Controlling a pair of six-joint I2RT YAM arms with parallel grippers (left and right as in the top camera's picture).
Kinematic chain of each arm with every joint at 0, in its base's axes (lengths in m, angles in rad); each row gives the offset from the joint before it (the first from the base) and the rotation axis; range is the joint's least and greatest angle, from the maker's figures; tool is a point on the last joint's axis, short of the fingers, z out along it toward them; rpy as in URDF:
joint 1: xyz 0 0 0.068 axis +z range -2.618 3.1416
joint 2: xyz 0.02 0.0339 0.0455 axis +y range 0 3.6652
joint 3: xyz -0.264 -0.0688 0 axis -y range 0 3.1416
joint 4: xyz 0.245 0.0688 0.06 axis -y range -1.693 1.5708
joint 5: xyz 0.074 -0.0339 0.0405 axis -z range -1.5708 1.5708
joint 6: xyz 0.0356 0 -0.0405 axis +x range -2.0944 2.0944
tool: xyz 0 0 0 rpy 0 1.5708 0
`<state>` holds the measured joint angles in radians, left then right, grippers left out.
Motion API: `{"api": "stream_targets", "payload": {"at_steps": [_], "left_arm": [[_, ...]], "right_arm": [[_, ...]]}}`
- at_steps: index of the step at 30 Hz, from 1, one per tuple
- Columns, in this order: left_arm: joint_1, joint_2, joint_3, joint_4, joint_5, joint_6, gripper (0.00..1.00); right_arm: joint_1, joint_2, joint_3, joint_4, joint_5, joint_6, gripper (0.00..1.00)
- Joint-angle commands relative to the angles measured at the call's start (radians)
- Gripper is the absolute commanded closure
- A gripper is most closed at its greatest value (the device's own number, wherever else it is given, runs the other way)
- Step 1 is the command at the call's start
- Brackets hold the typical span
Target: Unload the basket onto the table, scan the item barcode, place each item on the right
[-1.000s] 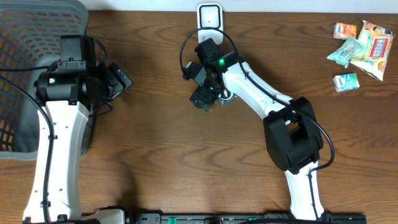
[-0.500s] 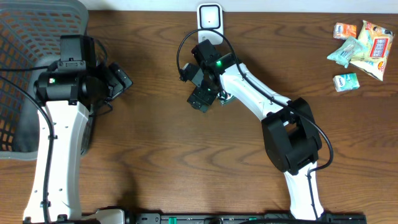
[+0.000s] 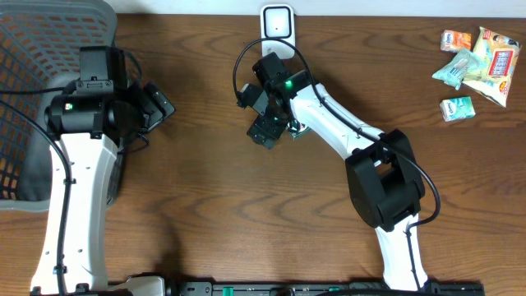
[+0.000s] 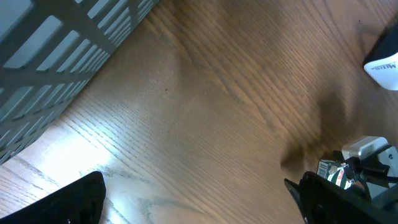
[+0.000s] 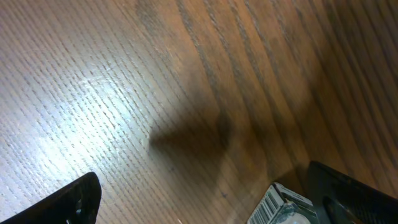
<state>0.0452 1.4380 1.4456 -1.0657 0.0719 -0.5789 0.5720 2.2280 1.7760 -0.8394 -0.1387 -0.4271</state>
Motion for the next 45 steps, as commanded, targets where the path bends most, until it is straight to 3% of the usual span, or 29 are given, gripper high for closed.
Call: {"api": "stream_targets", "payload": {"at_steps": [1,21,32,41,45], "left_arm": [[0.005,0.000,-0.002,0.000,-0.013,-0.001,0.02],[0.005,0.001,-0.002,0.000,-0.013,-0.001,0.02],[0.005,0.001,-0.002,0.000,-0.013,-0.001,0.02],[0.005,0.000,-0.002,0.000,-0.013,-0.001,0.02],[0.005,0.001,-0.002,0.000,-0.013,-0.001,0.02]], "right_arm": [[0.010,-0.002,0.008,0.003,-0.011,0.011,0.01],[0.044,-0.002,0.008,0.023,-0.017,0.010,0.01],[0.034,-0.002,0.008,0.035,0.256,0.000,0.01],[-0.010,0.000,0.006,0.018,0.261,0.000,0.01],[-0.051,0.000,0.006,0.009,0.286,0.068,0.01]]}}
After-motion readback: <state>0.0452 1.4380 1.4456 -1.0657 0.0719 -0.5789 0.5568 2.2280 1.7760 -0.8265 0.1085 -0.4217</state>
